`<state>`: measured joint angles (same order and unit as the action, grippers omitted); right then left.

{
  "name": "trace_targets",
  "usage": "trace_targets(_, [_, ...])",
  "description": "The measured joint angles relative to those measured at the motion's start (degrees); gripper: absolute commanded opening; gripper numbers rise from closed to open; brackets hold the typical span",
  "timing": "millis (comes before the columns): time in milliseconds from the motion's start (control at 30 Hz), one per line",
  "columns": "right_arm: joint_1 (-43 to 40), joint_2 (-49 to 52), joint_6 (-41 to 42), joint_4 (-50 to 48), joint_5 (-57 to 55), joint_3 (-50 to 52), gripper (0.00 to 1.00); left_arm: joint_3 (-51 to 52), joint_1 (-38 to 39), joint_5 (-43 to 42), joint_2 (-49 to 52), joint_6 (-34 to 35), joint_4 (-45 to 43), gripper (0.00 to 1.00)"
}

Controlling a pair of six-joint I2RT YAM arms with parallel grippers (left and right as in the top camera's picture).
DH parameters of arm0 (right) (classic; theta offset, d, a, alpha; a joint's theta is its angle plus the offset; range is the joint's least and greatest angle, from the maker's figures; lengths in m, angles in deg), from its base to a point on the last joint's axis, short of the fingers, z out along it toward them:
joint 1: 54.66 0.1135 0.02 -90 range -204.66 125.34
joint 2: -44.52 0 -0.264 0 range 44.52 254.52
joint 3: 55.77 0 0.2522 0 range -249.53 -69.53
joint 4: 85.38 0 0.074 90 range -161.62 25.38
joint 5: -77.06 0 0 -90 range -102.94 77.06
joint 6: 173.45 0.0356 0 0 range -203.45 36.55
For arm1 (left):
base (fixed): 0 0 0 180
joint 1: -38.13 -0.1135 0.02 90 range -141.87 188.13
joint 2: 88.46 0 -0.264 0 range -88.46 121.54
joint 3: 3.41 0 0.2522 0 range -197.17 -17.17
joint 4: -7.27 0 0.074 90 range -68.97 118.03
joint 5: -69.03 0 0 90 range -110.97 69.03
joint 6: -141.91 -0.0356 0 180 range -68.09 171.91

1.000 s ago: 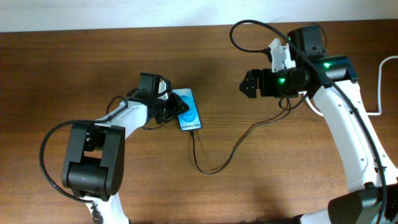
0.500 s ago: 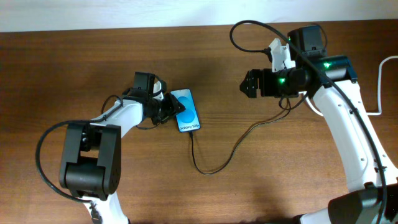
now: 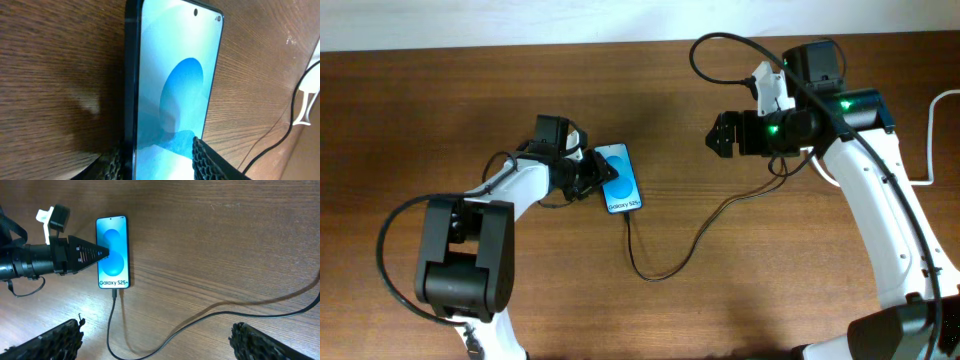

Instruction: Plug charger to phone and switch on socket

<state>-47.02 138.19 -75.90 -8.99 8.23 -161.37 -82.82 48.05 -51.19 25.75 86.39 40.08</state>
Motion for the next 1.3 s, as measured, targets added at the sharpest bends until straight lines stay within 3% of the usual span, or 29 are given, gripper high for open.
trace_targets(533, [0.0, 0.0, 0.0, 0.15, -0.24, 0.0, 0.98, 0.17, -0.04, 1.49, -0.2, 0.04, -4.35, 0.6])
trace_targets(1133, [0.0, 0.0, 0.0, 0.15, -0.52, 0.0, 0.98, 0.57, -0.04, 5.84, -0.09, 0.02, -9.77, 0.63])
trace_targets(1300, [0.0, 0.0, -0.02, 0.15, -2.19, 0.0, 0.98, 0.24, -0.09, 6.49, -0.09, 0.04, -9.77, 0.73])
